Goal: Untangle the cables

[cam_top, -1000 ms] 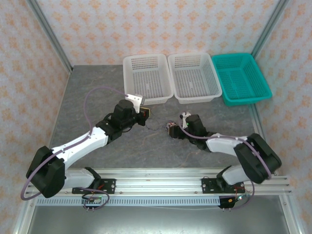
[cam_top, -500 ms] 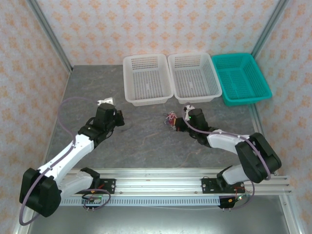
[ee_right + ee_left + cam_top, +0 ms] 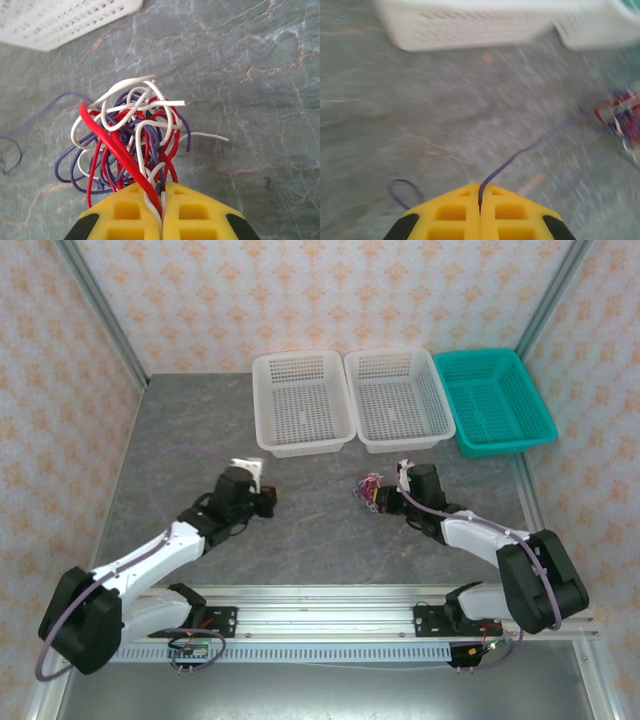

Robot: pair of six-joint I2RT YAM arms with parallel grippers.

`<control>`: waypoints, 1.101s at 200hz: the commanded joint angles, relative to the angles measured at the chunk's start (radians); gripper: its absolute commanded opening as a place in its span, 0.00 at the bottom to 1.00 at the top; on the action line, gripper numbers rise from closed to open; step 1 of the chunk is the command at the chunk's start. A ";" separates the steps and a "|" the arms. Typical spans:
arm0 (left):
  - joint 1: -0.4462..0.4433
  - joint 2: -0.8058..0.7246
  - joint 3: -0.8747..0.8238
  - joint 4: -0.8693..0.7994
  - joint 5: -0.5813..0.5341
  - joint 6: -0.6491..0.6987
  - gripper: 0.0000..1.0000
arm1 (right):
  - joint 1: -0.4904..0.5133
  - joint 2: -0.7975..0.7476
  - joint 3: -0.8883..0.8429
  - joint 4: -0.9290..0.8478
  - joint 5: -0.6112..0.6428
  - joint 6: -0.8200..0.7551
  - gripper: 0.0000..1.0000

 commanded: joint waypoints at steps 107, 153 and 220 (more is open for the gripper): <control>-0.108 -0.135 -0.009 0.232 0.071 0.550 0.74 | 0.020 -0.307 -0.007 -0.032 -0.188 -0.194 0.00; -0.172 0.073 0.063 0.313 0.052 0.690 0.81 | 0.056 -0.313 0.023 -0.044 -0.213 -0.209 0.00; -0.175 0.456 0.184 0.613 -0.042 0.706 0.83 | 0.103 -0.318 0.080 -0.114 -0.244 -0.227 0.00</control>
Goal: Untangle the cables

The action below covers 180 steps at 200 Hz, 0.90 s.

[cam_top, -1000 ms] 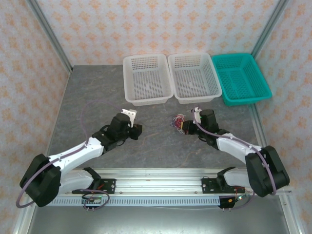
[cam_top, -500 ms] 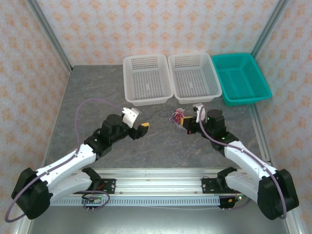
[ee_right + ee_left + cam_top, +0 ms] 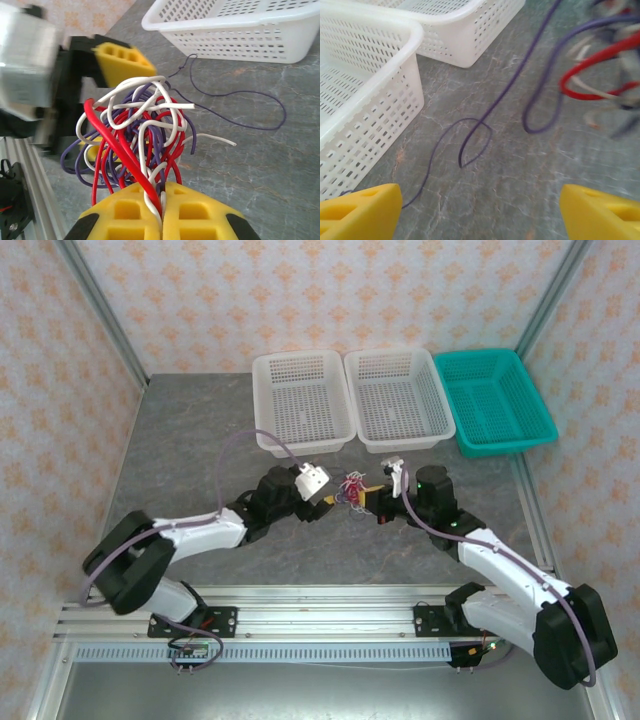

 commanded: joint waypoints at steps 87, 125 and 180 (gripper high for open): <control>-0.007 0.172 0.138 0.318 -0.175 -0.100 0.00 | 0.011 -0.084 0.013 -0.006 0.206 0.050 0.00; 0.044 -0.072 0.108 0.105 -0.148 -0.329 0.00 | 0.002 -0.094 -0.168 0.109 0.628 0.311 0.00; 0.100 -0.362 0.095 -0.170 -0.220 -0.475 0.00 | -0.131 -0.051 -0.231 -0.059 0.830 0.594 0.00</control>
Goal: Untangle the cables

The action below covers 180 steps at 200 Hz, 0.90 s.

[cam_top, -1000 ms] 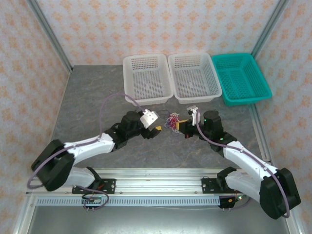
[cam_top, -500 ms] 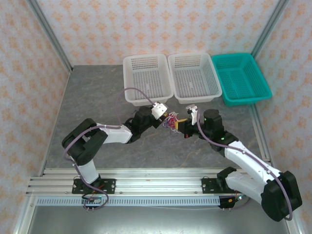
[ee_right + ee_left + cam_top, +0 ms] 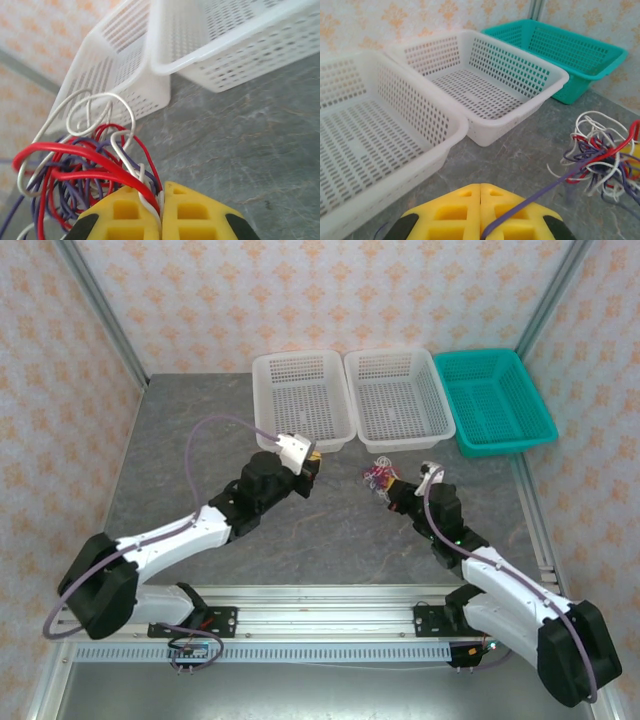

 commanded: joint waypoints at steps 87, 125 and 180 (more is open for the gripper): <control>0.124 -0.287 -0.001 -0.325 -0.266 -0.211 0.00 | -0.260 0.198 0.007 -0.392 0.345 0.395 0.05; 0.137 -0.284 -0.035 -0.336 -0.268 -0.267 0.00 | -0.296 0.176 -0.013 -0.387 0.319 0.415 0.13; 0.133 -0.193 -0.058 -0.233 -0.095 -0.299 0.00 | -0.230 0.194 -0.014 -0.099 -0.204 0.131 0.58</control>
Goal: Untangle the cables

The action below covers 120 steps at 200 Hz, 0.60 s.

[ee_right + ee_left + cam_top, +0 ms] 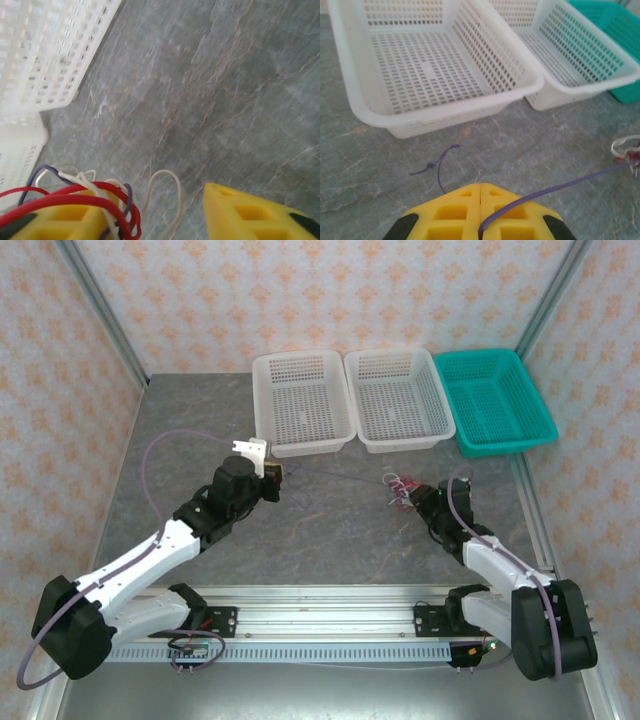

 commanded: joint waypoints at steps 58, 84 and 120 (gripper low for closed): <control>-0.023 0.155 -0.008 0.106 -0.003 -0.031 0.00 | 0.121 -0.052 0.036 0.060 -0.352 -0.217 0.70; -0.038 0.179 -0.013 0.113 -0.005 -0.021 0.00 | 0.167 -0.042 0.087 0.045 -0.295 -0.274 0.83; -0.043 0.157 -0.016 0.095 -0.019 -0.012 0.00 | 0.381 0.084 0.321 -0.229 0.027 -0.471 0.77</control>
